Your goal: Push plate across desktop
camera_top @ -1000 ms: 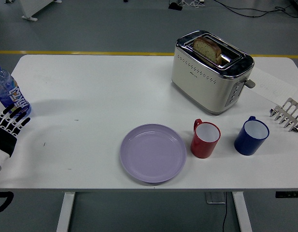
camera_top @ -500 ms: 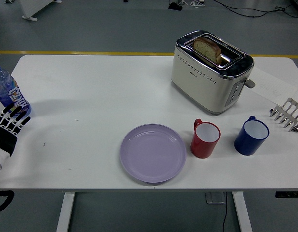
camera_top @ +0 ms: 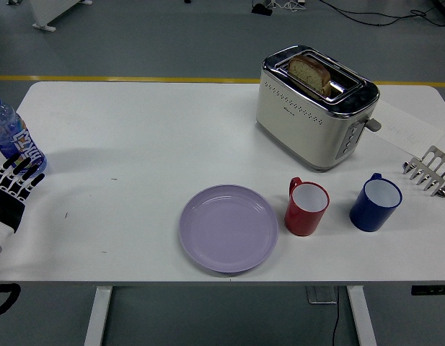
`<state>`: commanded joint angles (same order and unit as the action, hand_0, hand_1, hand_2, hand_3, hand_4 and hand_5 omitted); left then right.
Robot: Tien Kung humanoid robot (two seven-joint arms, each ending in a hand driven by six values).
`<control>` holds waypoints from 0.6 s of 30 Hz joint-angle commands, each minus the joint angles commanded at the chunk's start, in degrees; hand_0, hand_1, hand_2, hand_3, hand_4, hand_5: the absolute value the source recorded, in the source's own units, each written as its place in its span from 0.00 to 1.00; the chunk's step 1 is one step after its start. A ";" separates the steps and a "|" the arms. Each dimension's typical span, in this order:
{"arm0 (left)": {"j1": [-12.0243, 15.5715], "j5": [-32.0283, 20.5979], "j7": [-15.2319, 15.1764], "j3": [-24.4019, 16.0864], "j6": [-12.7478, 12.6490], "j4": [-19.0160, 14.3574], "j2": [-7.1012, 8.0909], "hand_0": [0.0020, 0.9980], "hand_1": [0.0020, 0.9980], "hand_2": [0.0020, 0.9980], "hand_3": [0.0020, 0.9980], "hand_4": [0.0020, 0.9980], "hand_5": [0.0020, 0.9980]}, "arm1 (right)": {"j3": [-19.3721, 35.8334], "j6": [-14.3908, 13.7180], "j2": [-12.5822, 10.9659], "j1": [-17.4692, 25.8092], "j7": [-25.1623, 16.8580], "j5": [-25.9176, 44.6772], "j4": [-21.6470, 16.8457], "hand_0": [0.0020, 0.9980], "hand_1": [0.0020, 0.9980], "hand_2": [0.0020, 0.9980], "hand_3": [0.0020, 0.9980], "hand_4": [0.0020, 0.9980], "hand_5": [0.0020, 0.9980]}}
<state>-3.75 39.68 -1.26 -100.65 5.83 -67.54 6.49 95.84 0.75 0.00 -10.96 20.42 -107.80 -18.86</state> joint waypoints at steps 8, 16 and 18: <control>0.08 -0.20 -0.04 0.19 -0.10 0.17 0.02 0.64 0.68 0.67 0.64 0.50 1.00 | -0.07 -0.07 0.00 0.12 0.08 0.17 -0.03 0.57 0.53 0.61 0.59 0.10 0.57; 0.45 -0.46 -0.13 0.45 -0.06 0.29 0.02 0.64 0.68 0.67 0.64 0.50 1.00 | 0.12 0.03 0.00 0.51 0.26 -0.19 -0.12 0.57 0.53 0.61 0.59 0.10 0.57; 0.49 -0.50 -0.15 0.51 -0.06 0.33 0.01 0.64 0.68 0.67 0.64 0.50 1.00 | 0.14 0.03 0.00 0.58 0.30 -0.23 -0.14 0.57 0.53 0.61 0.59 0.10 0.57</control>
<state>-3.26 39.17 -1.41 -100.15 5.78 -67.22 6.50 95.98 0.79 0.00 -10.38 20.72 -108.03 -18.99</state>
